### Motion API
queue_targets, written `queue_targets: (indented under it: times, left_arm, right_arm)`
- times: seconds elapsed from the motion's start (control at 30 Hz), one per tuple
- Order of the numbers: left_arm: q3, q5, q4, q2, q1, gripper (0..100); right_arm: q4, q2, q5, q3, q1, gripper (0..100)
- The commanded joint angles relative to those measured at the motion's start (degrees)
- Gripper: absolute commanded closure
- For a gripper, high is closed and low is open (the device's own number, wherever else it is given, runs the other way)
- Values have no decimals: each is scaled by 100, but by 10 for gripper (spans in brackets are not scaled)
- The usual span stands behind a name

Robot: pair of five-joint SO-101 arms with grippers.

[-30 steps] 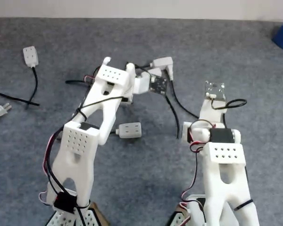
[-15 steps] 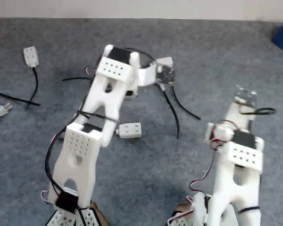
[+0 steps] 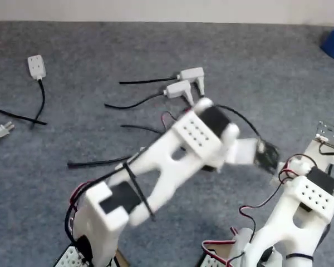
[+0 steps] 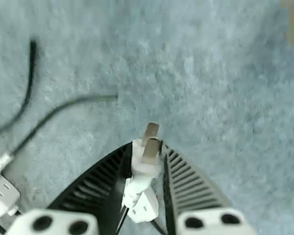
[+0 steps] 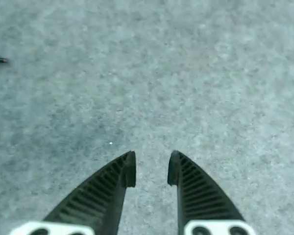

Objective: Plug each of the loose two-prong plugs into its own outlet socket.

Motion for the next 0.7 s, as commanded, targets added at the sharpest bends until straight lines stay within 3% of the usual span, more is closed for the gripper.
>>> queue_targets:
  times: [0.0,0.13,0.3,0.4,0.6,0.67]
  left_arm:
    - [312,369,-360,-681,268,860]
    - [338,404,-352,-760,233,721]
    - [321,422,-369,-734,-374,702]
    - [286,642,-413,-725,-1490,702]
    - [224,2796,-756,-769,-4347,702]
    - [233,3200,-756,-760,-5270,702]
  right_arm:
    - [22,-207,167,-75,101,878]
    - [22,-207,308,-57,66,878]
    - [22,-207,316,-48,-31,878]
    - [171,-207,325,-40,-655,878]
    - [840,-145,35,-101,-3213,878]
    - [954,-145,44,-163,-3996,878]
